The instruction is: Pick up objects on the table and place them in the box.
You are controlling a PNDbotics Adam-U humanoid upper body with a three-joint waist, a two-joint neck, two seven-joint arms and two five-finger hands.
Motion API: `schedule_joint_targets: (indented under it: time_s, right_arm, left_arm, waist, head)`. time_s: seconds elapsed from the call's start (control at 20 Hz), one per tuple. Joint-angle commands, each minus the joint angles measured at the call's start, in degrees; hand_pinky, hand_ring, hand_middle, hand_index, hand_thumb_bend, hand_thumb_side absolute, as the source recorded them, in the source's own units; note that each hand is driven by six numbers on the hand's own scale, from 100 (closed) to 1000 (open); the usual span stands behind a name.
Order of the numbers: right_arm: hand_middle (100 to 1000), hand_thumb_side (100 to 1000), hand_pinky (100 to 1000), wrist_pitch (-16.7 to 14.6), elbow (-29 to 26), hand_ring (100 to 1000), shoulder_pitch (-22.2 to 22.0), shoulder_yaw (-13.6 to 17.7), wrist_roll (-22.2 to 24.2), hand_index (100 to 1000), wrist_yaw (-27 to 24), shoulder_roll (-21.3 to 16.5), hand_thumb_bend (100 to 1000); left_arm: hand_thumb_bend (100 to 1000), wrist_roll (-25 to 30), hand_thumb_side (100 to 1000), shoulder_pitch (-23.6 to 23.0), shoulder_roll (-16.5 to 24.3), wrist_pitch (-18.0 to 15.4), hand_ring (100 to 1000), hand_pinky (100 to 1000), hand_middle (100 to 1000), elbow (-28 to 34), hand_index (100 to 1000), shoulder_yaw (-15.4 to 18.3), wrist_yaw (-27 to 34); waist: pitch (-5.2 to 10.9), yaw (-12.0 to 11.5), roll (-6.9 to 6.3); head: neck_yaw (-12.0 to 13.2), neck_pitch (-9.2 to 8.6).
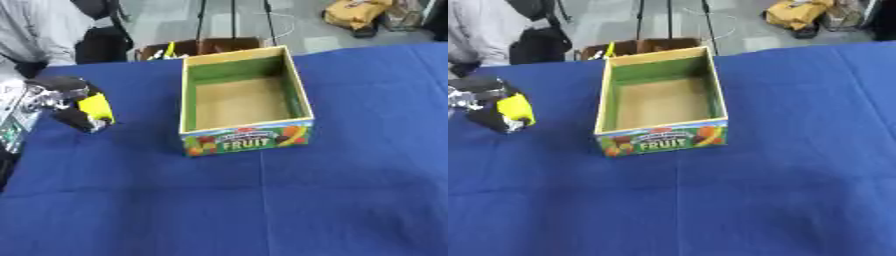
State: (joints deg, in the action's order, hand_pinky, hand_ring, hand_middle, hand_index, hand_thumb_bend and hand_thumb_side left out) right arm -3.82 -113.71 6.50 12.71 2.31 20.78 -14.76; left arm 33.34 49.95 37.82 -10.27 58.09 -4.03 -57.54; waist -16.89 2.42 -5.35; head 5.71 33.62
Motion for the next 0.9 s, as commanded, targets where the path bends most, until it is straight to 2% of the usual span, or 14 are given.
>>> schedule_joint_targets:
  time_s: [0.05, 0.2, 0.35, 0.5, 0.9]
  right_arm:
    - [607, 829, 740, 0.11, -0.89, 890, 0.1, 0.25, 0.03, 736, 0.02, -0.91, 100]
    - [607, 829, 740, 0.15, -0.89, 891, 0.05, 0.28, -0.02, 736, -0.08, -0.95, 100]
    - [607, 829, 741, 0.25, -0.89, 891, 0.02, 0.3, -0.05, 737, -0.13, -0.95, 100]
    - [607, 829, 741, 0.33, -0.89, 892, 0.01, 0.3, -0.14, 737, -0.18, -0.95, 100]
    - [607, 830, 741, 0.34, -0.89, 892, -0.15, 0.15, -0.05, 737, -0.34, -1.05, 100]
  left_arm:
    - [100, -0.32, 538, 1.55, 1.98, 0.29, 481, 265, 529, 0.79, 617, -0.03, -1.12]
    - [100, 1.79, 538, 1.68, 1.93, 0.85, 513, 279, 568, 0.26, 641, -0.05, -1.06]
    - [100, 3.32, 538, 1.69, 1.91, 1.41, 499, 266, 552, 0.13, 628, 0.16, -0.19]
    - [100, 3.33, 535, 2.01, 1.77, 1.37, 466, 244, 522, 1.15, 595, 0.13, 0.95]
    - [100, 2.59, 538, 5.0, 0.17, 1.53, 462, 239, 524, 5.49, 576, -0.84, 2.13]
  waist:
    - [1.49, -0.16, 0.09]
    - [1.64, -0.22, 0.07]
    - [1.74, -0.26, 0.01]
    - [1.82, -0.3, -0.02]
    - [2.26, -0.15, -0.12]
  head:
    - [-0.53, -0.74]
    - [-0.67, -0.72]
    - [-0.8, -0.78]
    - [-1.11, -0.81]
    - [-2.39, -0.93]
